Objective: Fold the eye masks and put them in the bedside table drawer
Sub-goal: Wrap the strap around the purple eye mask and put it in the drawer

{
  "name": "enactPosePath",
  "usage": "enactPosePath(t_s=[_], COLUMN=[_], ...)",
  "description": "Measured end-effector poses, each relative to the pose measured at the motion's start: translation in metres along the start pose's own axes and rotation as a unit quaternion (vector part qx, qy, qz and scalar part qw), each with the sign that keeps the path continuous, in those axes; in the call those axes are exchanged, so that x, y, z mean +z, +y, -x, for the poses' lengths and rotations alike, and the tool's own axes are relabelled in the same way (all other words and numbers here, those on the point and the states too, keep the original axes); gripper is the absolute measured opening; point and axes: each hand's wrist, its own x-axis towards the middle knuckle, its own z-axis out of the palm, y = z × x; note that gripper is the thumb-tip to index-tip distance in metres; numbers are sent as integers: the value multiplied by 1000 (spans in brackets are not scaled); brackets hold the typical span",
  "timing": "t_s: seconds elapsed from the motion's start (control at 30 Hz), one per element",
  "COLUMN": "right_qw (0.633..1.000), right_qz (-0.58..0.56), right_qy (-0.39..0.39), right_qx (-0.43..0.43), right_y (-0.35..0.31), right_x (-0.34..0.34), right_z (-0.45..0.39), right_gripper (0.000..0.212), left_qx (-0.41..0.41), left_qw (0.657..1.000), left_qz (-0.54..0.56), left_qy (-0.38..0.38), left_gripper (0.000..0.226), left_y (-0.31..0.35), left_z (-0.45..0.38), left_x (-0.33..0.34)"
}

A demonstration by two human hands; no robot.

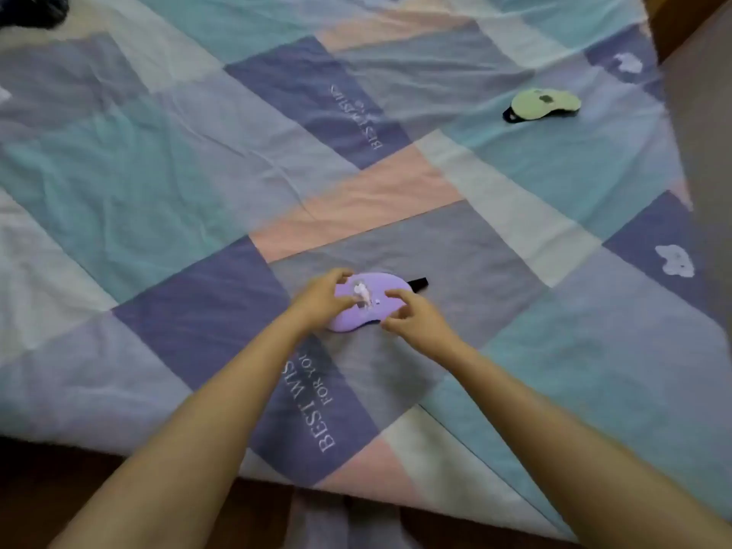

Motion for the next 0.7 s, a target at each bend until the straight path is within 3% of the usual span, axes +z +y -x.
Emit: enactPosePath(t_s=[0.1, 0.2, 0.3, 0.4, 0.47, 0.57, 0.63, 0.7], right_qw=[999, 998, 994, 979, 969, 944, 944, 950], right_qz=[-26, -26, -67, -145, -204, -300, -300, -286], right_qy=[14, 46, 84, 106, 87, 43, 23, 32], right_qx=[36, 25, -22, -94, -112, -127, -133, -123], right_y=[31, 43, 37, 15, -1, -21, -29, -34], right_x=[21, 35, 36, 19, 6, -10, -19, -23], right_z=[-39, -57, -59, -50, -44, -39, -40, -43], right_gripper=[65, 72, 76, 52, 36, 34, 34, 39], left_qx=[-20, -16, 16, 107, 152, 176, 128, 87], left_qw=[991, 979, 998, 990, 974, 973, 988, 991], left_qz=[-130, -196, -47, 90, 155, 89, 78, 98], left_qy=[10, 44, 31, 23, 62, 119, 31, -40], left_gripper=[64, 44, 26, 18, 31, 64, 67, 46], left_y=[-22, -25, -14, 10, 25, 31, 34, 37], left_z=[-49, -63, -55, -33, -22, -18, -18, -20], left_x=[24, 30, 20, 3, -10, -31, -44, -50])
